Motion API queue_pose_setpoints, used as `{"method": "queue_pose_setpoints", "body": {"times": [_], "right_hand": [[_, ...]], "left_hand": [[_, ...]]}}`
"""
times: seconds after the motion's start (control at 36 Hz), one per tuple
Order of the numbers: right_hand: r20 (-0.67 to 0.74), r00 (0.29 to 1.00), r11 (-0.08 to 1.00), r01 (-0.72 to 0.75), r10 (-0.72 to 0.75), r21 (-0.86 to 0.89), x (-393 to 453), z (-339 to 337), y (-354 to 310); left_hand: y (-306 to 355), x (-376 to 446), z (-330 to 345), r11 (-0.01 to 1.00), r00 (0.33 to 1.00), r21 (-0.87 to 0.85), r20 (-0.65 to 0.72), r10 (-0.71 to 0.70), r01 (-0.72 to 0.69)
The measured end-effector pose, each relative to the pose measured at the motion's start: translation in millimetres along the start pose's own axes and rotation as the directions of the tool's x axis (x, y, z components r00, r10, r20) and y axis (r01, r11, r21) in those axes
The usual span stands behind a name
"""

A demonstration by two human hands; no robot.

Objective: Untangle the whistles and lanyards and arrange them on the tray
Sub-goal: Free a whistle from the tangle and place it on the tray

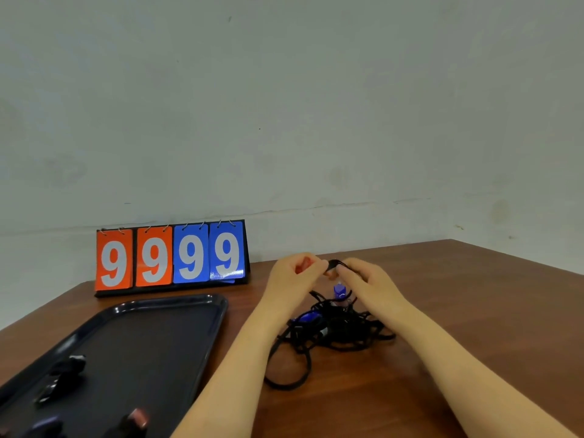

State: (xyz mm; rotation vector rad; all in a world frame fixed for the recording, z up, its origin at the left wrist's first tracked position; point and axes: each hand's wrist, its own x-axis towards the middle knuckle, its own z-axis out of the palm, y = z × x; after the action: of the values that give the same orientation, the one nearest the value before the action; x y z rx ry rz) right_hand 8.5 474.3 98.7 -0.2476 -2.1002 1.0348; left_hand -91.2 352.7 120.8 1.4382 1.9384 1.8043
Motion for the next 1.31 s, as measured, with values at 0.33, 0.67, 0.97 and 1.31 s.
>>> {"method": "queue_pose_setpoints", "body": {"times": [0.33, 0.67, 0.97, 1.31], "right_hand": [[-0.44, 0.861, 0.906, -0.373, 0.256, -0.201, 1, -15, 17], [0.076, 0.997, 0.98, 0.012, 0.004, -0.198, -11, 33, 0], [0.018, 0.979, 0.903, -0.196, 0.205, 0.381, -3, 31, 3], [-0.035, 0.896, 0.368, -0.146, 0.443, 0.918, 9, -1, 11]], "left_hand": [[-13, 8, -8, 0.992, 0.893, -0.101, -0.437, -0.111, 0.074], [3, 9, -7, 0.873, 0.927, -0.476, -0.271, -0.26, 0.106], [2, 11, -9, 0.72, 0.966, -0.68, -0.066, -0.25, 0.14], [-23, 3, 6, 0.858, 0.982, 0.509, 0.122, -0.146, 0.064]]}}
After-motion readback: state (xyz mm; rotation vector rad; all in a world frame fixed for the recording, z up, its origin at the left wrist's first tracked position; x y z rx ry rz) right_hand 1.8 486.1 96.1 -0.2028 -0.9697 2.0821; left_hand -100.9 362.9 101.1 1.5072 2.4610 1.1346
